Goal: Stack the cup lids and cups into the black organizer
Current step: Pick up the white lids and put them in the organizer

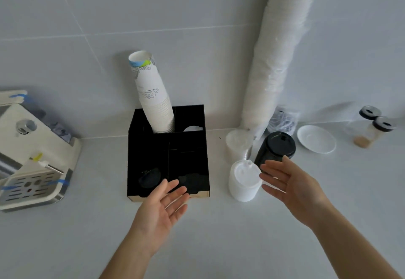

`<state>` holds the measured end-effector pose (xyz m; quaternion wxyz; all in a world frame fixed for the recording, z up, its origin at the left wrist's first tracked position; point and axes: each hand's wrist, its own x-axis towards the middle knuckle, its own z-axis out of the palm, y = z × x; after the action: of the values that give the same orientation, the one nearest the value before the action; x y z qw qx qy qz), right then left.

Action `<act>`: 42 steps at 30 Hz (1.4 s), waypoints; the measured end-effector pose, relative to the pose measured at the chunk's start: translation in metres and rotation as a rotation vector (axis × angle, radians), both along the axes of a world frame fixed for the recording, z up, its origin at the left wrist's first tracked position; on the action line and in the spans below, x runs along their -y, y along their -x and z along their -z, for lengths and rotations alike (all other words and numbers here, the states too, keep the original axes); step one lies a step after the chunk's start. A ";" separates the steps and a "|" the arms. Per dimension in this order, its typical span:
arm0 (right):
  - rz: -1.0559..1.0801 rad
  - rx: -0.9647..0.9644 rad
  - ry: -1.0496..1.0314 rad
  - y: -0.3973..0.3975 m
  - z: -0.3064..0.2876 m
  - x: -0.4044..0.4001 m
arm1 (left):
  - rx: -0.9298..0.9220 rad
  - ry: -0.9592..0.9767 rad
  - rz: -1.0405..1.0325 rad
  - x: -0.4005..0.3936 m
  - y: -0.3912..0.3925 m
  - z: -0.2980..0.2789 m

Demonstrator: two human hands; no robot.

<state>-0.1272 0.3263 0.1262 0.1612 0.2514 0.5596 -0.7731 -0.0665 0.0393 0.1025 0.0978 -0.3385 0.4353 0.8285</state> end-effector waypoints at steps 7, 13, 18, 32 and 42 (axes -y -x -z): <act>0.031 0.034 -0.106 0.007 0.025 -0.025 | 0.021 0.070 0.139 -0.036 0.019 0.009; -0.015 0.062 -0.177 0.005 0.049 -0.015 | 0.015 0.176 0.274 -0.059 0.030 0.019; -0.059 0.228 -0.181 0.038 0.106 -0.022 | 0.149 0.238 0.398 -0.086 0.081 0.060; -0.193 0.144 -0.178 0.051 0.114 -0.009 | 0.135 0.323 0.547 -0.117 0.103 0.079; -0.290 0.206 -0.139 0.051 0.113 -0.010 | 0.175 0.278 0.612 -0.112 0.103 0.084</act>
<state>-0.1784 0.3362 0.0131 0.3097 0.2566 0.6225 -0.6714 -0.1695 0.1514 0.0187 0.3317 -0.2719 0.6154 0.6613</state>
